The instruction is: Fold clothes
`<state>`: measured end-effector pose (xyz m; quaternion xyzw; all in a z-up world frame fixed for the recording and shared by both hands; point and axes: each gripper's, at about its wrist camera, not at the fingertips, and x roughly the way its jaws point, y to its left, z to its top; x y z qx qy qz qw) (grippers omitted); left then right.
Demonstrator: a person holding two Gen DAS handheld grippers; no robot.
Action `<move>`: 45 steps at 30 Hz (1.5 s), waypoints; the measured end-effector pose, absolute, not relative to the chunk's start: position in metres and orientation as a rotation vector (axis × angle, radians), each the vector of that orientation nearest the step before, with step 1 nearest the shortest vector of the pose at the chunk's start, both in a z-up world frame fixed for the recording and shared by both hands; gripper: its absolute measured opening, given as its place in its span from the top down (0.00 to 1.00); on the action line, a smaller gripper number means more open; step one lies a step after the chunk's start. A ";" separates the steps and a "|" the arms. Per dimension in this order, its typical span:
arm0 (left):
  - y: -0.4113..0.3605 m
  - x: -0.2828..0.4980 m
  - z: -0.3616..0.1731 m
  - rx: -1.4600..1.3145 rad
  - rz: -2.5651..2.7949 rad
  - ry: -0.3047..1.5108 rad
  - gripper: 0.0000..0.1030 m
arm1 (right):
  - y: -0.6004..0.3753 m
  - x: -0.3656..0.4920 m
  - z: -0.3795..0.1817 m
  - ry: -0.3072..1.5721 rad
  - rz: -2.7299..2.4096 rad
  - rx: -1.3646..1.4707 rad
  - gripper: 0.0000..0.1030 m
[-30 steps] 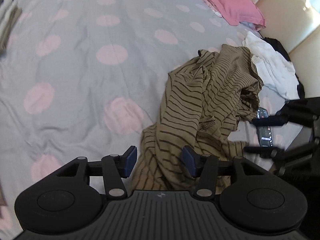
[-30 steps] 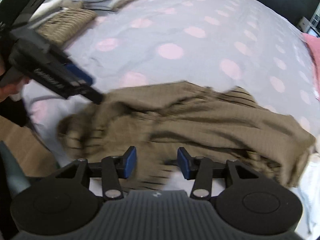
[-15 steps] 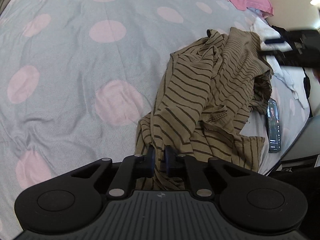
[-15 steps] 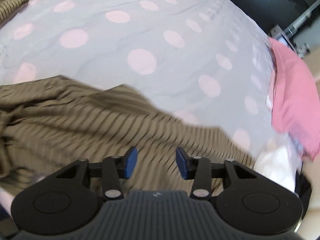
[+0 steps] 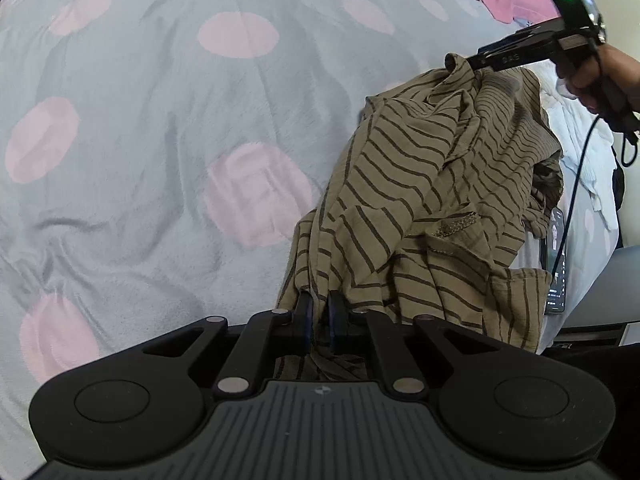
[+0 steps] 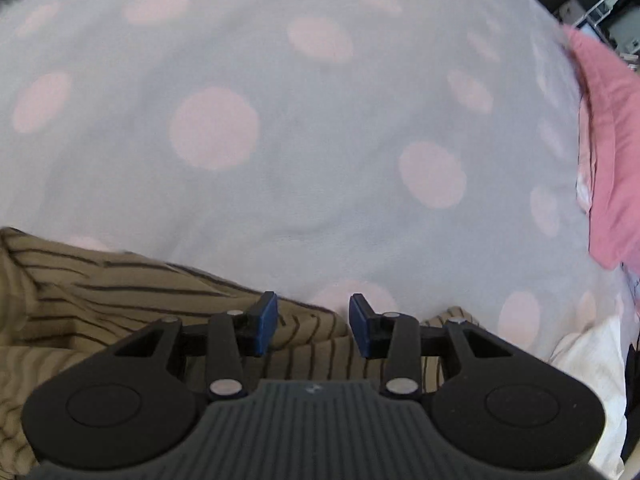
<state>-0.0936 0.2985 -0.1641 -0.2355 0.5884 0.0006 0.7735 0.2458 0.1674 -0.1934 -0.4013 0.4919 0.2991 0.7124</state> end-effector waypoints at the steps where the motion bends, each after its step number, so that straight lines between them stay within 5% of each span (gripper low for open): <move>1: 0.299 -0.094 -0.164 -0.511 0.001 1.274 0.95 | 0.166 0.249 -0.199 1.114 0.631 -0.899 0.58; 3: 0.299 -0.095 -0.163 -0.511 0.002 1.269 0.96 | 0.161 0.255 -0.203 1.155 0.608 -0.848 0.65; 4: 0.299 -0.095 -0.162 -0.511 0.003 1.264 0.96 | 0.157 0.256 -0.202 1.174 0.618 -0.799 0.85; 5: 0.300 -0.096 -0.160 -0.511 0.004 1.259 0.97 | 0.155 0.255 -0.200 1.179 0.626 -0.776 0.93; 7: 0.301 -0.098 -0.156 -0.509 0.010 1.240 0.98 | 0.153 0.247 -0.195 1.152 0.625 -0.785 0.99; 32: 0.387 -0.222 0.061 -0.468 0.324 0.547 0.99 | 0.109 0.016 0.097 0.415 0.533 -0.521 1.00; 38: 0.413 -0.254 0.087 -0.416 0.417 0.535 0.99 | 0.115 -0.038 0.091 0.422 0.661 -0.398 1.00; 45: 0.439 -0.228 0.014 -0.389 0.516 0.818 0.99 | 0.147 -0.022 -0.018 0.635 0.755 -0.343 1.00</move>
